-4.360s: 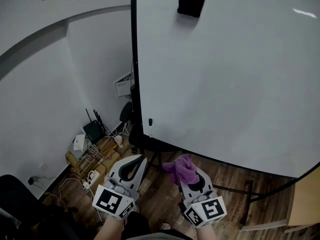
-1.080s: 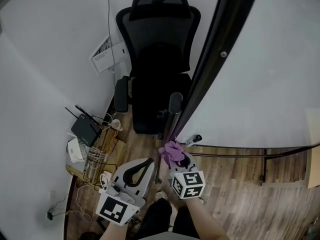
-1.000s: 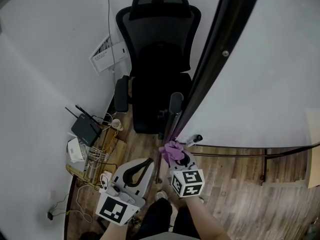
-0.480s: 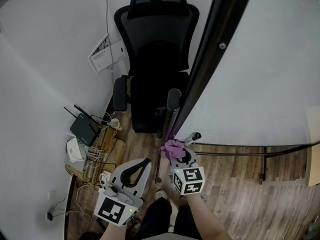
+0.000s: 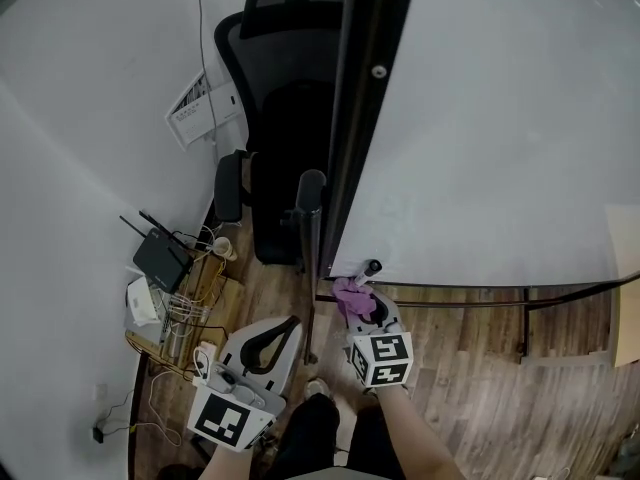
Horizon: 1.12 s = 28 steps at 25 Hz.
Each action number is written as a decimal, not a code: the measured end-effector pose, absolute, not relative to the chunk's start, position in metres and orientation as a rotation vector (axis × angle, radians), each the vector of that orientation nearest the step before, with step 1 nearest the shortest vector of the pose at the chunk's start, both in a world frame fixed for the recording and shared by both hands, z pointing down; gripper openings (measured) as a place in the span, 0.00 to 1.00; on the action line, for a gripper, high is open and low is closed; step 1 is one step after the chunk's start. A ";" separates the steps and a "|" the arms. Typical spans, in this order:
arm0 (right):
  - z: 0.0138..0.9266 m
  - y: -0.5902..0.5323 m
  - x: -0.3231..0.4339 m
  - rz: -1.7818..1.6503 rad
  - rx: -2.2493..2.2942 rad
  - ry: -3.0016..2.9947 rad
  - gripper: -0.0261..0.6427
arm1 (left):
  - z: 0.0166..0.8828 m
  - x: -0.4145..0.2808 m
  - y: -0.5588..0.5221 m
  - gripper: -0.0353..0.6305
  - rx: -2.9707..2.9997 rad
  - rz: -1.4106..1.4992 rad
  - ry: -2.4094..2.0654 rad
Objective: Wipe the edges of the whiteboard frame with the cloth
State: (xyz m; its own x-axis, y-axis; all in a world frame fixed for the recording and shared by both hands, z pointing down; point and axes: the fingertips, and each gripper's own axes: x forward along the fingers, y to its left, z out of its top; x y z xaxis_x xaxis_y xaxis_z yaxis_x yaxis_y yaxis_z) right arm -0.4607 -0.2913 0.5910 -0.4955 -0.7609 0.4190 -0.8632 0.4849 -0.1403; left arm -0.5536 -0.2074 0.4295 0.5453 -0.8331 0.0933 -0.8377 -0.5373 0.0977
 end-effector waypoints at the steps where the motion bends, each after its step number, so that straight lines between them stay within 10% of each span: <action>1: 0.591 -0.292 -0.458 0.479 1.371 -2.433 0.19 | 0.429 -0.550 -0.207 0.08 2.639 0.055 -1.433; 28: 0.590 -0.296 -0.370 0.494 1.441 -2.381 0.19 | 0.418 -0.487 -0.204 0.08 2.670 0.088 -1.455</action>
State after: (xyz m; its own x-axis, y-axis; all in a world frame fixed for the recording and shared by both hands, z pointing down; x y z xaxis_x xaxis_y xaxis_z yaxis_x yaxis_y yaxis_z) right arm -0.3701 -0.2958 0.5903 -0.4437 -0.7833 0.4354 -0.8919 0.4334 -0.1293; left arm -0.4873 -0.2042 0.4181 0.5418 -0.8347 0.0984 -0.8405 -0.5385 0.0594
